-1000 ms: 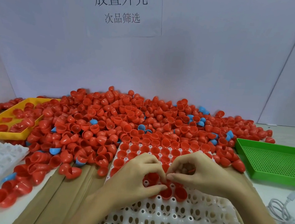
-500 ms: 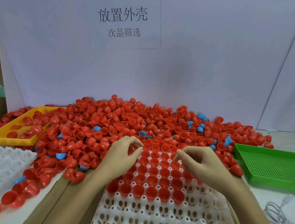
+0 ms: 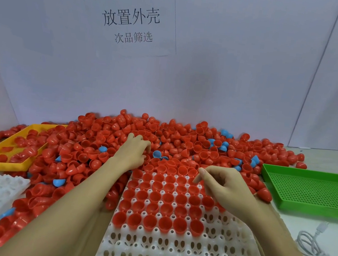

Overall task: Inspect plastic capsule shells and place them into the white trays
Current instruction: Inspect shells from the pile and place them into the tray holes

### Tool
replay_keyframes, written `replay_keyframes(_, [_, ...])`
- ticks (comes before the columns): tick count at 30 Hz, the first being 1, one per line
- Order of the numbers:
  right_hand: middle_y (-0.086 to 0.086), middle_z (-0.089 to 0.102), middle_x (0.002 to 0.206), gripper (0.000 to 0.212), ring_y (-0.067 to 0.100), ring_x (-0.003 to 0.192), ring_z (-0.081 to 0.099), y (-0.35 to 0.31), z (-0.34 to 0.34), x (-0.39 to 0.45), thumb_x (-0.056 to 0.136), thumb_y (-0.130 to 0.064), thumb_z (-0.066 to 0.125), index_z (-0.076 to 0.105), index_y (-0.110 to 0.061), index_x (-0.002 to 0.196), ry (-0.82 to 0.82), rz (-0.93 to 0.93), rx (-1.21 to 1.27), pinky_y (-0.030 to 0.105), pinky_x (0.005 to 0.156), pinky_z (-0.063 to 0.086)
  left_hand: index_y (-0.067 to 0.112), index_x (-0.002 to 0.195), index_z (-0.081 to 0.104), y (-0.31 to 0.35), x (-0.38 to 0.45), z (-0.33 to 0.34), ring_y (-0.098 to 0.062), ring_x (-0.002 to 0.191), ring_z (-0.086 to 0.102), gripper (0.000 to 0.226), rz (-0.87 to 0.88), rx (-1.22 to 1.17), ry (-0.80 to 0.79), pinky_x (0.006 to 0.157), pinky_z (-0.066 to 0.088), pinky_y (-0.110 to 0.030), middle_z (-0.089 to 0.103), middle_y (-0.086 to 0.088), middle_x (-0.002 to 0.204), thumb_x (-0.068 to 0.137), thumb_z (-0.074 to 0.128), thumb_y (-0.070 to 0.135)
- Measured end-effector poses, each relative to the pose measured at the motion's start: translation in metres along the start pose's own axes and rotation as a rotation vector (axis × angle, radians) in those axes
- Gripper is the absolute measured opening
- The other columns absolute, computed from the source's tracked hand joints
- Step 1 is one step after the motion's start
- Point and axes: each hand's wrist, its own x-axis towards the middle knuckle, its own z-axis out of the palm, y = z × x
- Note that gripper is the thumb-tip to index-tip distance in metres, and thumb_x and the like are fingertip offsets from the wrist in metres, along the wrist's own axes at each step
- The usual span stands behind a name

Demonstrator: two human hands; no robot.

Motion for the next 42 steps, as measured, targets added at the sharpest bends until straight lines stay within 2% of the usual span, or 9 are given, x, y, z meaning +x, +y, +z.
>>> replay_keyframes(4, [-0.004,0.06,0.056,0.035,0.004,0.049,0.049,0.001,0.001,0.0,0.108,-0.035,0.056,0.078,-0.027,0.082,0.0,0.003,-0.007,0.019,0.054,0.042,0.016,0.099,0.077,-0.003,-0.004,0.0,-0.024,0.108,0.053,0.006,-0.014,-0.053,0.195,0.081,0.045,-0.033,0.059,0.002,0.101,0.096,0.075,0.021])
replay_keyframes(7, [-0.004,0.06,0.057,0.036,0.006,0.049,0.048,0.001,0.0,0.0,0.108,-0.035,0.056,0.078,-0.029,0.081,0.015,-0.005,-0.017,0.021,0.053,0.042,0.015,0.098,0.074,-0.001,-0.014,-0.003,-0.021,0.1,0.055,0.005,0.035,-0.033,0.372,0.086,0.045,-0.035,0.065,0.001,0.104,0.098,0.07,0.019])
replay_keyframes(11, [-0.003,0.061,0.057,0.035,0.006,0.048,0.048,0.001,-0.001,0.0,0.108,-0.033,0.056,0.078,-0.029,0.08,0.037,-0.009,-0.023,0.022,0.052,0.042,0.015,0.098,0.064,0.019,-0.039,-0.016,-0.01,0.087,0.065,0.004,0.024,-0.378,0.562,0.085,0.052,-0.027,0.068,0.007,0.091,0.101,0.064,0.012])
replay_keyframes(14, [-0.001,0.064,0.06,0.027,0.006,0.05,0.054,0.0,0.001,0.0,0.107,-0.028,0.058,0.078,-0.027,0.088,0.063,-0.009,0.005,0.021,0.054,0.045,0.02,0.091,0.065,0.046,-0.066,-0.02,-0.004,0.077,0.071,0.011,-0.074,-0.736,0.529,0.073,0.056,-0.015,0.072,0.01,0.077,0.098,0.069,0.012])
replay_keyframes(18, [0.002,0.072,0.078,0.013,0.013,0.061,0.068,-0.009,0.008,-0.001,0.105,-0.025,0.063,0.075,-0.029,0.108,0.04,-0.016,0.144,0.019,0.057,0.051,0.019,0.086,0.065,0.078,-0.099,-0.011,-0.014,0.063,0.076,0.015,-0.124,-1.004,0.376,0.066,0.064,-0.029,0.076,0.002,0.074,0.096,0.073,0.011])
replay_keyframes(25, [-0.013,0.069,0.112,0.044,0.013,0.099,0.074,-0.017,0.018,-0.005,0.09,-0.043,0.08,0.063,-0.049,0.13,-0.171,-0.056,0.054,0.027,0.076,0.061,0.017,0.085,0.065,0.092,-0.117,-0.005,-0.021,0.062,0.077,0.014,-0.145,-1.109,0.283,0.064,0.064,-0.035,0.076,-0.003,0.075,0.095,0.073,0.01])
replay_keyframes(30, [-0.009,0.073,0.108,0.039,0.014,0.098,0.075,-0.019,0.023,-0.007,0.093,-0.029,0.08,0.066,-0.041,0.127,-0.175,-0.04,0.087,0.035,0.083,0.064,0.014,0.088,0.064,0.09,-0.12,-0.008,-0.026,0.064,0.078,0.013,-0.15,-1.188,0.275,0.066,0.064,-0.037,0.077,-0.005,0.078,0.097,0.073,0.011])
replay_keyframes(35, [0.003,0.078,0.101,0.018,0.019,0.089,0.078,-0.026,0.015,-0.006,0.106,-0.02,0.061,0.073,-0.021,0.119,-0.157,-0.025,0.203,0.028,0.077,0.061,0.021,0.114,0.068,0.087,-0.127,-0.018,-0.03,0.077,0.079,0.02,-0.031,-1.359,0.226,0.076,0.062,-0.027,0.076,-0.004,0.102,0.1,0.069,0.008])
replay_keyframes(42, [0.006,0.078,0.088,0.032,0.021,0.078,0.075,-0.027,0.01,-0.007,0.108,-0.031,0.05,0.076,-0.011,0.113,-0.176,0.06,0.406,0.028,0.073,0.062,0.035,0.117,0.073,0.093,-0.134,-0.021,-0.018,0.091,0.077,0.029,0.105,-1.253,0.201,0.083,0.058,-0.022,0.078,0.003,0.099,0.093,0.079,0.02])
